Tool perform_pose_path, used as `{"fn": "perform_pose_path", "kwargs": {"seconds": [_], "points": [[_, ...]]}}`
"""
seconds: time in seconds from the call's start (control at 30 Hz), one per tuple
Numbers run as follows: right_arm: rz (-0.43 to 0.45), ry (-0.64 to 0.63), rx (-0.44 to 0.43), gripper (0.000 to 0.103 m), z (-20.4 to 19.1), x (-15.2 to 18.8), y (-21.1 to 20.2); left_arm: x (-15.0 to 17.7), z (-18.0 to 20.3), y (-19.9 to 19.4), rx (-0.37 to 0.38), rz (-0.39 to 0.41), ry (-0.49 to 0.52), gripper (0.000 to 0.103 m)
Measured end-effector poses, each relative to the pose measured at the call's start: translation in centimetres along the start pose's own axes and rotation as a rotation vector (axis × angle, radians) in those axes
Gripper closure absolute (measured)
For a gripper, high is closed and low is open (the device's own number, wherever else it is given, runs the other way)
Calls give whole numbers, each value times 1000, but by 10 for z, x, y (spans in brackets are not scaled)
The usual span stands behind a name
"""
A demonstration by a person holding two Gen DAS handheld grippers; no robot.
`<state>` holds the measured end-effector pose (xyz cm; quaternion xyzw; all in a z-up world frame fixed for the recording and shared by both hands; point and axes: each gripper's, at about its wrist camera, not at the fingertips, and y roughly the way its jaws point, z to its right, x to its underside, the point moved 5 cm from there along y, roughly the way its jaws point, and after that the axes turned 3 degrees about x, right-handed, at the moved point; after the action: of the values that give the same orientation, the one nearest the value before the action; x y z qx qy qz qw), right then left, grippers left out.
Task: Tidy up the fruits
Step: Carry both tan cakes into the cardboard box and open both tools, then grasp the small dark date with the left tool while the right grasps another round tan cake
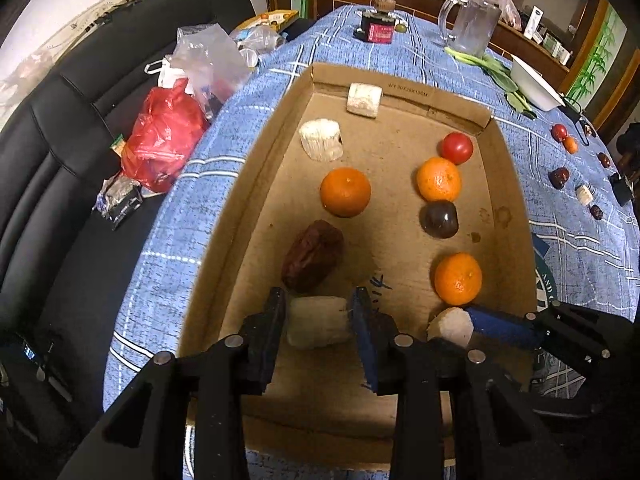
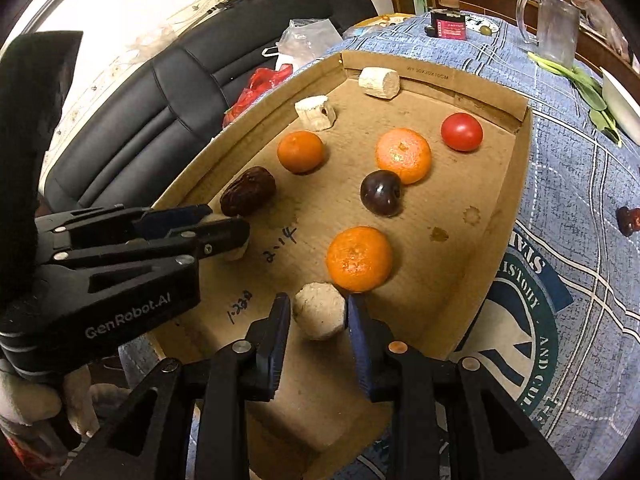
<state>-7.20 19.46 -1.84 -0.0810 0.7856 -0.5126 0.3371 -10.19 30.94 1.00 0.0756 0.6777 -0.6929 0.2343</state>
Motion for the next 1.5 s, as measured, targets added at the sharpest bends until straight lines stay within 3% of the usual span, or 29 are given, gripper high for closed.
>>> {"fn": "perform_pose_path", "kwargs": {"seconds": [0.07,0.33,0.6,0.73,0.97,1.23,1.37,1.5], "points": [[7,1,-4,57,0,0,-3,-2,0,-5,-8,15,-2,61],[45,5,7,57,6,3,-26,-11,11,-24,-54,68,19,54],[87,53,34,57,33,11,-56,-17,46,-39,-85,108,91,53],[109,95,64,51,57,20,-75,-21,71,-45,-72,121,120,52],[119,206,139,51,115,51,-106,-30,125,-49,-2,134,176,46],[92,426,247,51,215,95,-129,-37,195,-16,164,61,216,45],[91,486,268,52,254,95,-133,-50,221,7,223,34,218,45],[118,514,270,52,286,74,-134,-68,244,32,262,24,235,46]]}}
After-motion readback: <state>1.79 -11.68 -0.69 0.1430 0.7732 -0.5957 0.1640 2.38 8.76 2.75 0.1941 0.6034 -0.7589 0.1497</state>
